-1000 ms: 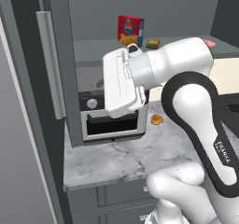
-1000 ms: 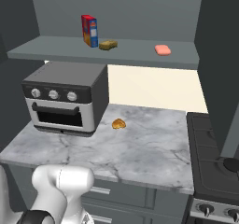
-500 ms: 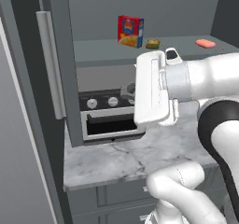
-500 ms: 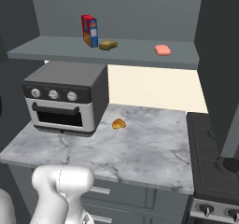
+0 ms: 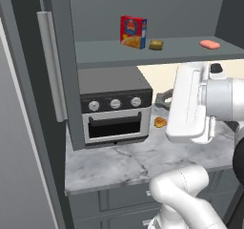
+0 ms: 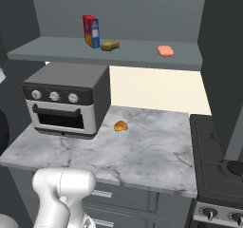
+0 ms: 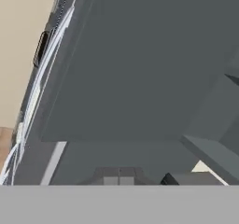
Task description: Pick the sponge and bar soap from the cabinet and place them on the counter.
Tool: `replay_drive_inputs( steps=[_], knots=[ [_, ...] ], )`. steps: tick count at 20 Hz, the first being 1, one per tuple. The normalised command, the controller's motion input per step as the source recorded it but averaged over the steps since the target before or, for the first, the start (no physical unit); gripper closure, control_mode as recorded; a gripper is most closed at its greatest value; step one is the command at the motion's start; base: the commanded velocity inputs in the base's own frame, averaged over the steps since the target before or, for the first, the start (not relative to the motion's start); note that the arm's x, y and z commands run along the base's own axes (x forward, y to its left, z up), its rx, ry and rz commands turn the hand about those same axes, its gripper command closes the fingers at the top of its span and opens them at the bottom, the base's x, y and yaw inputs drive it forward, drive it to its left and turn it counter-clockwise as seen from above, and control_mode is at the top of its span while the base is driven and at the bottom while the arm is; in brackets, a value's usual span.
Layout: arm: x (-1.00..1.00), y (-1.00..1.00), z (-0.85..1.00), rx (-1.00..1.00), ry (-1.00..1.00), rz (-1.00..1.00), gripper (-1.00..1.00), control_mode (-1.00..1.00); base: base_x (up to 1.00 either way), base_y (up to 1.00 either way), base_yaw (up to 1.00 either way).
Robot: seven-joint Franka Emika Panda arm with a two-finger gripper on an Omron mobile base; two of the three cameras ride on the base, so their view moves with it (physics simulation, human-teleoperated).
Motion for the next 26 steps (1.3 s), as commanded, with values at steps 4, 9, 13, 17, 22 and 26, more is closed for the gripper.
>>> replay_drive_inputs(
  steps=[4, 9, 13, 17, 22, 26],
  knots=[
    [-0.06, -0.43, 0.03, 0.00, 0.04, -0.32, 1.00, -1.00, 0.00, 0.00, 0.00],
    [-0.01, -0.41, 0.03, 0.00, 0.07, -0.34, 1.00, -1.00, 0.00, 0.00, 0.00],
    [0.00, -0.40, 0.01, 0.00, 0.11, -0.35, 1.00, -1.00, 0.00, 0.00, 0.00],
    [0.00, -0.37, 0.04, 0.00, 0.15, -0.35, 1.00, -1.00, 0.00, 0.00, 0.00],
    [0.07, -0.33, 0.04, 0.00, 0.14, -0.34, 1.00, -1.00, 0.00, 0.00, 0.00],
    [0.15, -0.26, 0.00, -0.01, 0.05, -0.29, 1.00, -1.00, 0.00, 0.00, 0.00]
  ],
)
